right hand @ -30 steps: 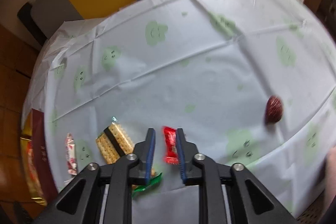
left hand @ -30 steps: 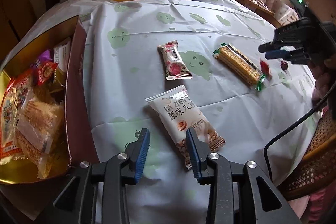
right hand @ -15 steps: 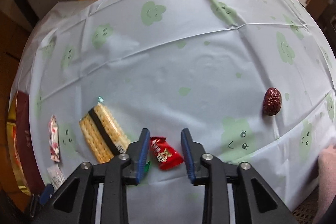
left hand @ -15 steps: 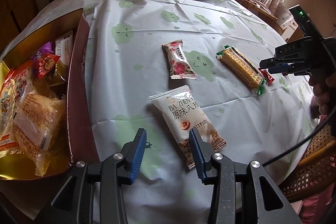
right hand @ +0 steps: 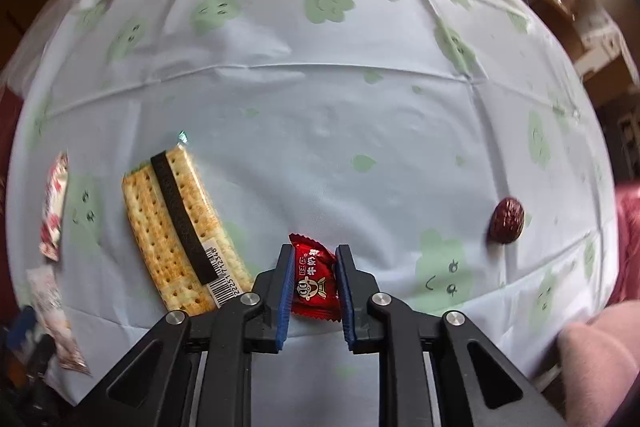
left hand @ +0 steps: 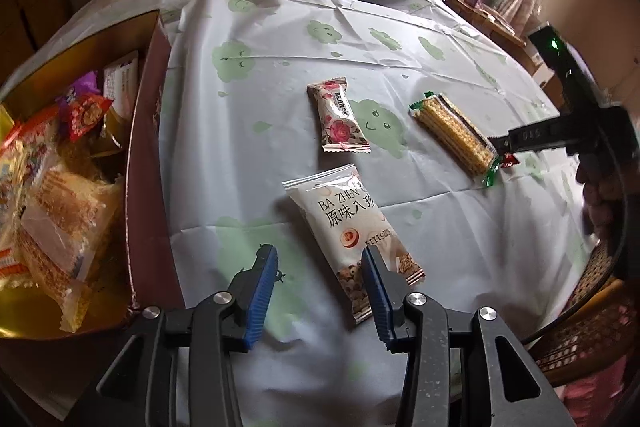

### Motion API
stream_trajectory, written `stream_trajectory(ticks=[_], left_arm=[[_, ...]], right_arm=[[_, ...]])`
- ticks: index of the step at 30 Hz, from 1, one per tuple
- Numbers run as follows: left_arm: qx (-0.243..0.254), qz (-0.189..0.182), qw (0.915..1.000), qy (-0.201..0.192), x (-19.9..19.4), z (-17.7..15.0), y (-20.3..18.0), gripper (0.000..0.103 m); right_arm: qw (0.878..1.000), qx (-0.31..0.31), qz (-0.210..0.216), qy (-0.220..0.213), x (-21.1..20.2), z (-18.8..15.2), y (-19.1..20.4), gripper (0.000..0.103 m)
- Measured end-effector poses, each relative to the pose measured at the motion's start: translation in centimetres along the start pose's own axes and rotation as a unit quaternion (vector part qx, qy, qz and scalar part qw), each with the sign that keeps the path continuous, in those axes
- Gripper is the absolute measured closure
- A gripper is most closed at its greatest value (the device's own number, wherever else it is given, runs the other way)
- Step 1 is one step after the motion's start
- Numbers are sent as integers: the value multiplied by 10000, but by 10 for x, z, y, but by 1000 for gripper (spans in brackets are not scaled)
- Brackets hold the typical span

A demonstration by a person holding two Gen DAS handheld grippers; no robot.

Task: Organize snacks
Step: 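Grasp the white BA ZHEN GAO pack with left while right holds the red candy, then carry the BA ZHEN GAO pack into the gold tray and release with left while right holds candy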

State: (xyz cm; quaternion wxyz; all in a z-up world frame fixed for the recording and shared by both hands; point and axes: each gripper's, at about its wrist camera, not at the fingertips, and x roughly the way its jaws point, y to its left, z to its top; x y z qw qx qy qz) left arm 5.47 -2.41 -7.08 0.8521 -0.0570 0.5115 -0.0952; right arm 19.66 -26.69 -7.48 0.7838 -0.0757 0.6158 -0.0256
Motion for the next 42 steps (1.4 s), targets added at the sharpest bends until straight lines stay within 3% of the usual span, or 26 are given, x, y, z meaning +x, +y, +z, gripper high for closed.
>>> stream_trajectory(ticks=[7, 13, 15, 17, 20, 26, 42], left_arm=[[-134, -24, 9999, 5, -2, 9, -12, 42], [-178, 249, 9991, 303, 20, 28, -29, 42], [-18, 461, 9983, 348, 29, 29, -35, 46], [337, 783, 9962, 166, 28, 23, -43, 58], [569, 727, 9957, -48, 23, 13, -42, 64], [703, 786, 9939, -333, 10, -4, -32, 66], [602, 690, 9912, -952, -34, 0, -26, 67]], right_arm=[[10000, -55, -33, -22, 0, 1, 1, 82], [9999, -116, -85, -47, -4, -7, 4, 82], [9998, -145, -103, -53, -4, -7, 5, 82], [9996, -215, -148, -65, -6, -8, 9, 82], [9993, -305, -207, -92, -4, -10, 14, 83], [9990, -374, -240, -103, -3, -11, 19, 83], [9983, -463, -307, -161, -5, -13, 23, 83]])
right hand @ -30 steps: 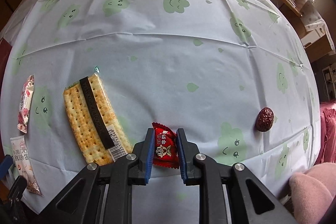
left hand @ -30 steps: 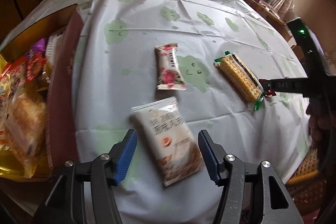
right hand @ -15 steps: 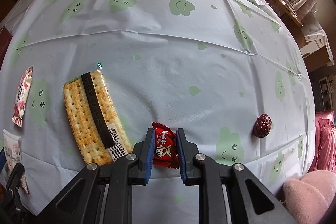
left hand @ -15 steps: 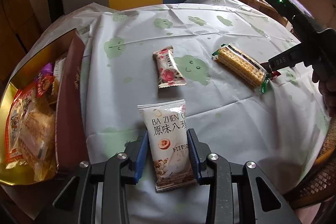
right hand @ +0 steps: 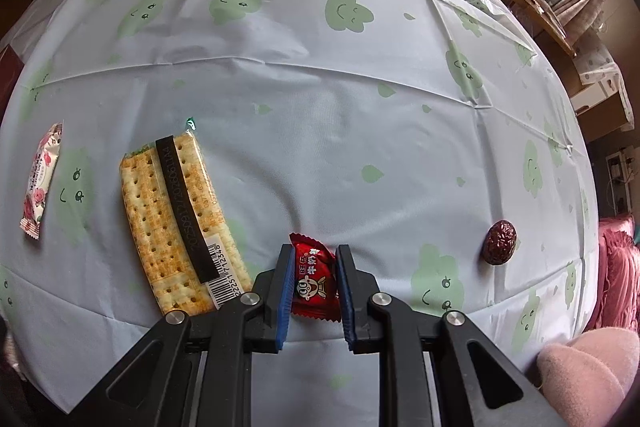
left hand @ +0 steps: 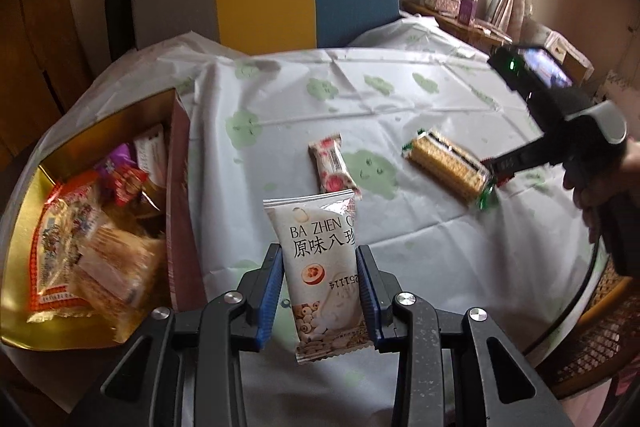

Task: Organize snacks
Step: 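Carry the BA ZHEN GAO pack into the gold tray and release with left while right holds candy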

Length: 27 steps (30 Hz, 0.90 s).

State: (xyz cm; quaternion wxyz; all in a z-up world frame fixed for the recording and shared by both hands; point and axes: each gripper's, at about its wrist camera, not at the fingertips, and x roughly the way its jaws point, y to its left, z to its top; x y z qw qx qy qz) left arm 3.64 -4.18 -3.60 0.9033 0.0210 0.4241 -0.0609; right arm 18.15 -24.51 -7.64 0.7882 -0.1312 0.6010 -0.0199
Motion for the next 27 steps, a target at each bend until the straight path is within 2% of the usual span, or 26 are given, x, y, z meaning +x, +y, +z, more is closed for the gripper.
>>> stream_trajectory(ticks=[11, 15, 18, 22, 27], left_arm=[[-360, -162, 9989, -248, -28, 4, 26, 67], [-674, -282, 9967, -354, -41, 4, 49, 67], [-1007, -231, 9935, -478, -54, 6, 76, 67], [-1635, -39, 9851, -522, -65, 5, 123, 67], [-2522, 363, 9664, -337, -64, -7, 192, 67]], right_arm=[[10000, 20, 40, -61, -3, -1, -1, 83], [9999, -48, -27, -88, -2, -3, 1, 83], [10000, -37, -14, -86, -3, -3, 3, 83], [9999, -94, -62, -107, -4, -4, 4, 83], [9998, -109, -80, -116, -5, -4, 5, 83]])
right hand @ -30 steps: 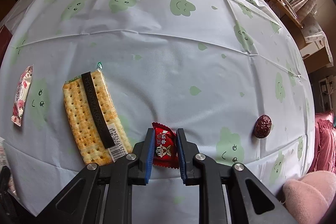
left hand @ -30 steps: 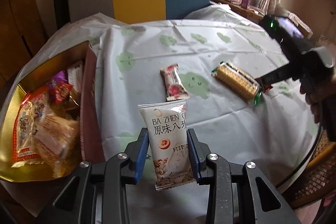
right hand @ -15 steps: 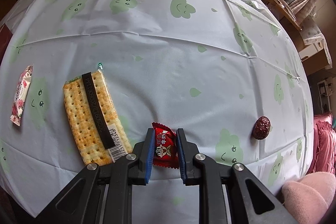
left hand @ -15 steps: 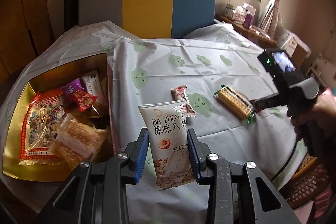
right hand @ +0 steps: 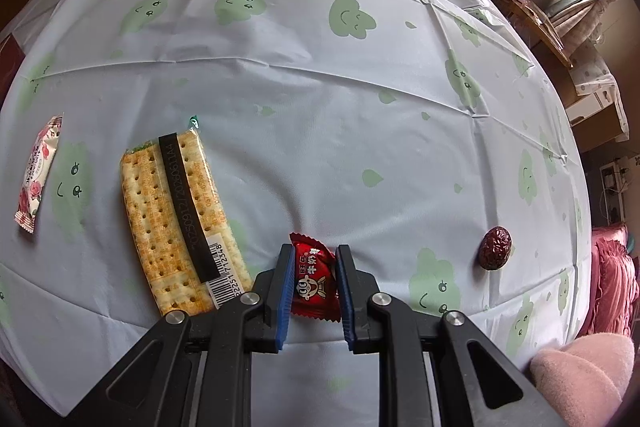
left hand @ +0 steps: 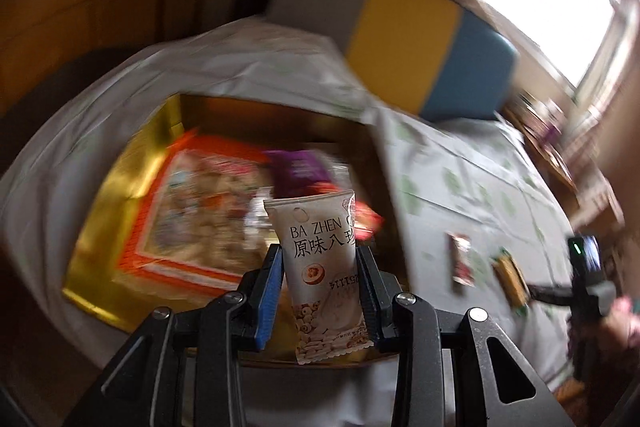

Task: Organize snacks
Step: 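Carry the BA ZHEN GAO pack into the gold tray and release with left while right holds candy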

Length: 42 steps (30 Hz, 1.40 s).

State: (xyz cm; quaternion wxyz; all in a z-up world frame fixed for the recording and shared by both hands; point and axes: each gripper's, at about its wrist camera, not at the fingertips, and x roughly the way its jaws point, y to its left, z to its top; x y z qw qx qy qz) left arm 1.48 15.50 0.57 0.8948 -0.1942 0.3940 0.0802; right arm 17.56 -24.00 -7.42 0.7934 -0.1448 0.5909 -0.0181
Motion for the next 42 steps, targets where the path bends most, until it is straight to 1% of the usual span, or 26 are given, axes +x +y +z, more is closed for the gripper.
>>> stream_trajectory(ticks=[4, 8, 12, 16, 17, 19, 20, 21, 24, 27, 31, 35, 38, 42], left_arm=[[-400, 153, 9990, 153, 10, 7, 31, 67], [-641, 56, 9976, 263, 21, 16, 43, 67], [-705, -11, 9969, 342, 41, 31, 40, 66], [-656, 94, 9971, 381, 63, 48, 36, 65], [-649, 153, 9968, 435, 69, 51, 35, 65], [-650, 129, 9965, 506, 78, 54, 35, 65], [-619, 169, 9963, 564, 82, 54, 34, 63], [-628, 231, 9959, 610, 84, 53, 35, 63], [-667, 203, 9956, 628, 83, 46, 38, 63], [-443, 458, 9963, 573, 76, 35, 33, 64], [-248, 570, 9968, 495, 62, 18, 28, 64], [-190, 686, 9964, 455, 51, 5, 24, 64], [-141, 709, 9965, 429, 41, -3, 20, 64], [55, 807, 9960, 378, 35, -9, 14, 64]], right_arm=[[10000, -21, -21, -9, -1, -1, 2, 83], [10000, -45, -42, -15, -3, -1, 4, 83], [10000, -51, -51, -21, -4, -1, 5, 83], [10000, -62, -60, -28, -4, -2, 6, 83], [10000, -63, -60, -28, -4, -2, 7, 83], [9999, -74, -65, -30, -4, -2, 6, 83], [9999, -81, -70, -32, -5, -2, 7, 83], [9999, -88, -76, -33, -5, -2, 7, 83], [9999, -106, -90, -34, -5, -3, 8, 83], [9998, -143, -124, -41, -6, -3, 10, 83], [9998, -143, -127, -44, -6, -3, 10, 83], [9998, -149, -129, -47, -6, -3, 10, 83], [9998, -139, -131, -54, -8, -3, 11, 83], [9999, -77, -80, -58, -9, -3, 8, 83]])
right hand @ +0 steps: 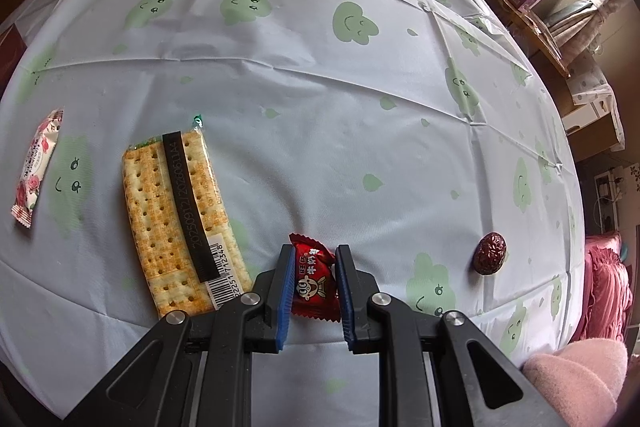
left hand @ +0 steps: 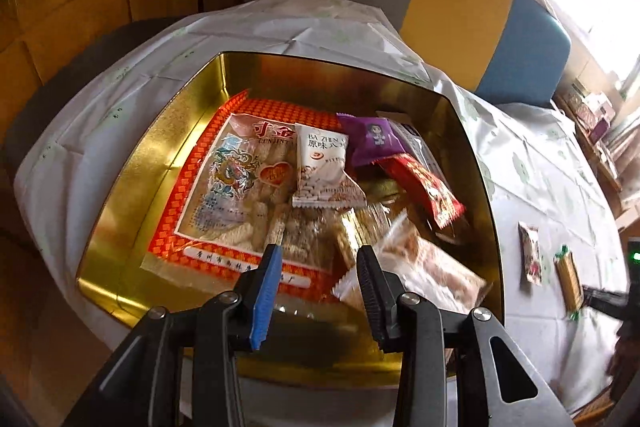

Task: Organize snacks
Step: 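Carry the BA ZHEN GAO pack into the gold tray and release with left while right holds candy, then carry the small red candy into the gold tray and open the right gripper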

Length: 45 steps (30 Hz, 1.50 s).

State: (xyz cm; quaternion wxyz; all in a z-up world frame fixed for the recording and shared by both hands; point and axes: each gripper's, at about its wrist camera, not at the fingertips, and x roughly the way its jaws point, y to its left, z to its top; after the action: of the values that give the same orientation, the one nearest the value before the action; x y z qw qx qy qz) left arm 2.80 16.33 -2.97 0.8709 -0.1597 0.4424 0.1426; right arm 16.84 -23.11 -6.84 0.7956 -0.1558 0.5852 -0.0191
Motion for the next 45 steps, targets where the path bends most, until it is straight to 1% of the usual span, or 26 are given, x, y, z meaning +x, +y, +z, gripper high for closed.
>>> stream_trajectory(ticks=[9, 19, 23, 27, 29, 30, 33, 35, 38, 42, 45], left_arm=[[182, 93, 9997, -91, -10, -12, -4, 64], [213, 51, 9997, -121, -16, -15, -3, 64], [284, 39, 9995, -148, -17, -17, -6, 64], [305, 57, 9994, -181, -18, -17, -7, 64], [279, 50, 9994, -181, -18, -17, -5, 64], [266, 53, 9995, -173, -18, -17, -3, 64], [182, 53, 9997, -176, -17, -15, 4, 64], [117, 78, 9997, -190, -17, -13, 9, 64], [17, 114, 9997, -206, -17, -12, 16, 64], [-66, 148, 9996, -236, -17, -11, 23, 64], [-93, 179, 9994, -282, -19, -11, 26, 64]], right_arm=[[9999, 120, 117, -29, 2, 2, -11, 83], [9996, 239, 88, -106, 2, 2, -15, 83], [9985, 479, 53, -239, -1, 6, -26, 83], [9949, 764, 181, -637, -13, 10, -39, 83], [9931, 791, 219, -833, -20, 12, -40, 83], [9916, 779, 295, -987, -25, 13, -40, 83], [9875, 759, 594, -1244, -35, 13, -36, 83], [9834, 736, 927, -1378, -44, 14, -31, 83], [9760, 459, 1433, -1572, -66, 15, -9, 83], [9602, -200, 2174, -1743, -95, 17, 45, 83], [9400, -891, 2815, -1708, -112, 19, 103, 83]])
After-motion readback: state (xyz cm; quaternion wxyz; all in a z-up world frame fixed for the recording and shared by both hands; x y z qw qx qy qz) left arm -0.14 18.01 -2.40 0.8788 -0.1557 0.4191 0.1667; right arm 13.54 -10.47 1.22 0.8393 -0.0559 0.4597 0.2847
